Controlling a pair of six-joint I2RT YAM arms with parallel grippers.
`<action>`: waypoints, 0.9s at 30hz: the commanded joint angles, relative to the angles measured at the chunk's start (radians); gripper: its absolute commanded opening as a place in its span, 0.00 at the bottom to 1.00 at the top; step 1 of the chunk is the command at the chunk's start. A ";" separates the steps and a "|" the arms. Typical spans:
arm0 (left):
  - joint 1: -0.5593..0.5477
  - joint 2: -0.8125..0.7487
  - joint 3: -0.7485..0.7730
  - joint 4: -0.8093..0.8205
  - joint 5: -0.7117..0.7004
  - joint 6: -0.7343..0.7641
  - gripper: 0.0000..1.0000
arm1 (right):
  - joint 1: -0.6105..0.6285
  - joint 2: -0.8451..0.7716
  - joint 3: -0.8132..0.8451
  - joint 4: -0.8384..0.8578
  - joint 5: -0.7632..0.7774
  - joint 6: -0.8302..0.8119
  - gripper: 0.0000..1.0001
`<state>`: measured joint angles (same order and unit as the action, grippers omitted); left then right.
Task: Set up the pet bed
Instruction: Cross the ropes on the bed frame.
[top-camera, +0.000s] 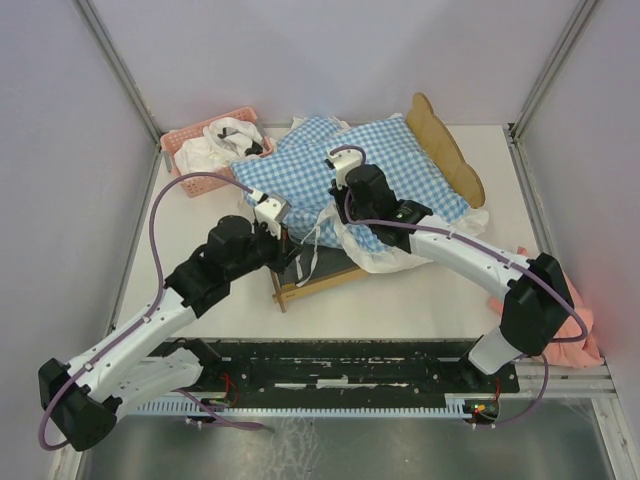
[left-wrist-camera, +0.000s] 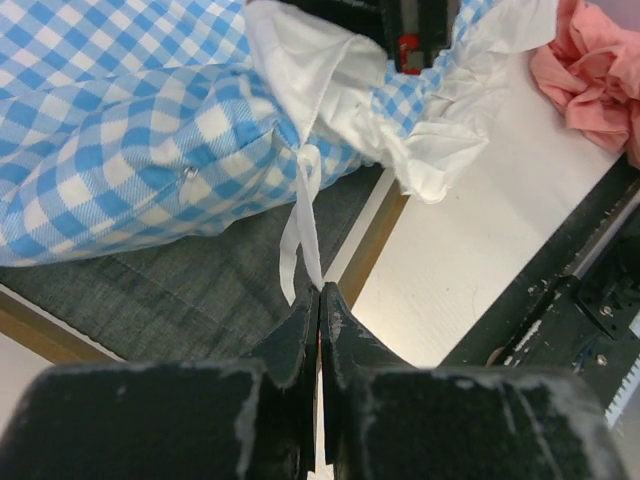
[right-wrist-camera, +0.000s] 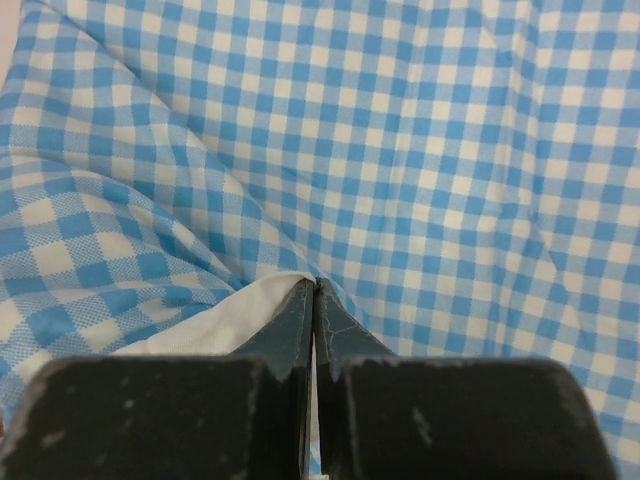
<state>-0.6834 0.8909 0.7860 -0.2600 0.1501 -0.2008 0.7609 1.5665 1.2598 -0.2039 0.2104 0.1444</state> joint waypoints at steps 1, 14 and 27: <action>-0.005 0.025 -0.003 0.053 -0.029 0.063 0.03 | -0.016 0.006 0.078 0.041 0.122 -0.072 0.02; -0.003 0.073 -0.023 0.098 -0.133 0.004 0.03 | -0.018 0.039 0.095 -0.069 0.080 -0.023 0.22; 0.028 0.233 0.079 0.183 -0.206 -0.005 0.03 | -0.011 -0.225 -0.019 -0.225 -0.010 0.246 0.52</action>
<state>-0.6640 1.1034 0.7902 -0.1780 -0.0444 -0.1970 0.7506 1.4803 1.2881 -0.4316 0.2558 0.2646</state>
